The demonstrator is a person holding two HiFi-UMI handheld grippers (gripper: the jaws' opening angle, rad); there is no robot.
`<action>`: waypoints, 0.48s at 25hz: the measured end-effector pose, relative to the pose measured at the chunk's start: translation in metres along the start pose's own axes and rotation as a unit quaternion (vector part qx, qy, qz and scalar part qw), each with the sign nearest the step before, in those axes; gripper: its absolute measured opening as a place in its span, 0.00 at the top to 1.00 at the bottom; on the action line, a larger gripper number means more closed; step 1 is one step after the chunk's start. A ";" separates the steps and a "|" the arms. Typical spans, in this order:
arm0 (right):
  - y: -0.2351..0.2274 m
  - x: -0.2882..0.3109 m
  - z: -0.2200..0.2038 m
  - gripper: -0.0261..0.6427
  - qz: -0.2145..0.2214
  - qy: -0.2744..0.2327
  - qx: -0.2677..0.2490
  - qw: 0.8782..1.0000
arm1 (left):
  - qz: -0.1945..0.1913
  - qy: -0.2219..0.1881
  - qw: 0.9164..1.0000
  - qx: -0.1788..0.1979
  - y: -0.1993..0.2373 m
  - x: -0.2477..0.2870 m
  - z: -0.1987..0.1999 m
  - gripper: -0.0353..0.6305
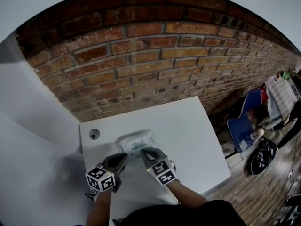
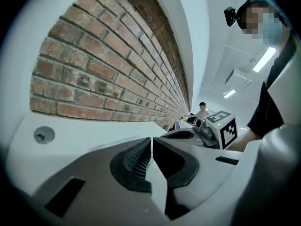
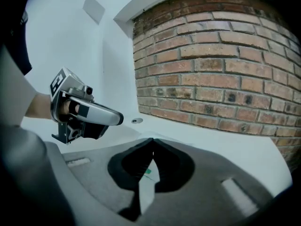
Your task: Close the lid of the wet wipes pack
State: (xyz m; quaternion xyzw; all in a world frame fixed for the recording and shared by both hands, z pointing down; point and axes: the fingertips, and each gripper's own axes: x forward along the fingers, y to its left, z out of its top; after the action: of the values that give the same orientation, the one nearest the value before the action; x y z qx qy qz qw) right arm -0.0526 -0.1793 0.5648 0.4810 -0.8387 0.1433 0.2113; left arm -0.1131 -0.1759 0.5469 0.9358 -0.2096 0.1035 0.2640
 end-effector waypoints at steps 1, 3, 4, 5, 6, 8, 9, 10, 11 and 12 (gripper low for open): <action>0.001 -0.004 0.002 0.96 -0.003 -0.003 -0.001 1.000 | 0.001 -0.004 1.000 0.005 -0.003 -0.003 0.002 0.91; 0.004 -0.011 0.006 0.96 -0.010 -0.011 -0.002 1.000 | 0.003 -0.011 1.000 0.015 -0.007 -0.008 0.006 0.91; 0.005 -0.015 0.007 0.96 -0.013 -0.015 -0.002 1.000 | 0.004 -0.013 1.000 0.020 -0.010 -0.011 0.007 0.91; 0.006 -0.018 0.009 0.96 -0.016 -0.018 -0.002 1.000 | 0.003 -0.015 1.000 0.024 -0.012 -0.013 0.008 0.91; 0.008 -0.022 0.010 0.96 -0.019 -0.020 -0.002 1.000 | 0.002 -0.015 1.000 0.028 -0.016 -0.014 0.009 0.91; 0.011 -0.031 0.013 0.96 -0.023 -0.024 -0.002 0.999 | -0.002 -0.016 0.999 0.034 -0.024 -0.018 0.010 0.91; 0.013 -0.036 0.014 0.96 -0.026 -0.027 -0.003 0.999 | -0.003 -0.017 0.999 0.038 -0.028 -0.020 0.010 0.91; 0.015 -0.041 0.016 0.96 -0.028 -0.029 -0.003 0.999 | -0.004 -0.019 0.999 0.041 -0.032 -0.022 0.011 0.91; 0.016 -0.046 0.017 0.96 -0.030 -0.032 -0.003 0.999 | -0.005 -0.021 0.999 0.044 -0.037 -0.025 0.011 0.91; 0.018 -0.052 0.018 0.96 -0.033 -0.036 -0.003 0.999 | -0.006 -0.024 0.999 0.048 -0.041 -0.028 0.011 0.91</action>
State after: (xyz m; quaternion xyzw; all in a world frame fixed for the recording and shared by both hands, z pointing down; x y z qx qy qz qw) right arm -0.0494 -0.1397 0.5226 0.5125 -0.8299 0.1160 0.1873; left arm -0.1193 -0.1411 0.5104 0.9508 -0.2055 0.0894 0.2140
